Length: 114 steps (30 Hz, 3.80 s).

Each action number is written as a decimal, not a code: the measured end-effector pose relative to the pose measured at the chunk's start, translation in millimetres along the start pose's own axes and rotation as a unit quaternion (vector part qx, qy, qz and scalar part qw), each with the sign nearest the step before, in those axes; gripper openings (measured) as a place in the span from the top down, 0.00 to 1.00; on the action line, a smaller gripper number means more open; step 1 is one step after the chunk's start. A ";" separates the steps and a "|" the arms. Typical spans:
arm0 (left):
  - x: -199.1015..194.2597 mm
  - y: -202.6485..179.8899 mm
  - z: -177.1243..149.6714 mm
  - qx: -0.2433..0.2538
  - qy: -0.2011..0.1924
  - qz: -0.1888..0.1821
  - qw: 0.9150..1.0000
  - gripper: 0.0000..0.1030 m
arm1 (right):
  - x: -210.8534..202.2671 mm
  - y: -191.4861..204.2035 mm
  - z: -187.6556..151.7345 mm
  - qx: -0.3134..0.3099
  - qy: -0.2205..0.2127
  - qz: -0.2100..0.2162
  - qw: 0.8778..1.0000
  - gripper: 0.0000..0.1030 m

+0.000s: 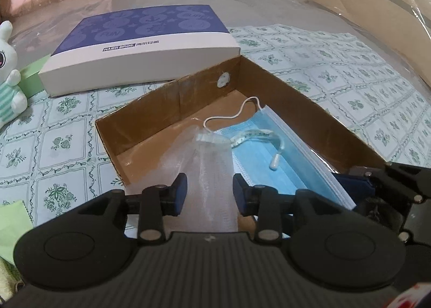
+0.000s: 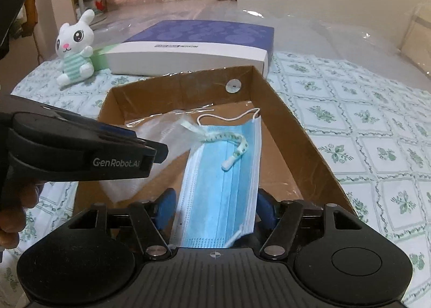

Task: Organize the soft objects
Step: 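Open both grippers to drop the mask and bag into the box, then move both tools back toward the white paper towel roll and white cloth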

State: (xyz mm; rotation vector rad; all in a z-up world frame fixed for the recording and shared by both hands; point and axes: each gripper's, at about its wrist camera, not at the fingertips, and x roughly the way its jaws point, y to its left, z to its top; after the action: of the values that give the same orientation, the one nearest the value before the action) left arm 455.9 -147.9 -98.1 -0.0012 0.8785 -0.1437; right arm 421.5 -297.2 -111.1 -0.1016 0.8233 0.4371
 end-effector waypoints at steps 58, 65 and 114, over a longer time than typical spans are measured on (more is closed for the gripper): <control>-311.9 79.9 -178.4 0.003 -0.052 0.013 0.999 0.62 | -234.4 152.7 -107.7 0.083 -0.078 0.055 0.992 0.35; -329.6 89.0 -200.2 -0.008 -0.052 0.026 0.998 0.62 | -237.7 173.3 -116.4 0.069 -0.071 0.068 0.993 0.35; -273.0 138.5 -245.0 -0.055 0.014 0.067 0.996 0.62 | -137.1 192.9 -129.3 0.088 0.004 0.058 0.994 0.35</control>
State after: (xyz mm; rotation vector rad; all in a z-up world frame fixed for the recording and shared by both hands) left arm 113.5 37.9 -53.6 -0.0432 0.9114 0.0306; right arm 170.9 -201.5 -83.8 0.1080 0.8757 0.4710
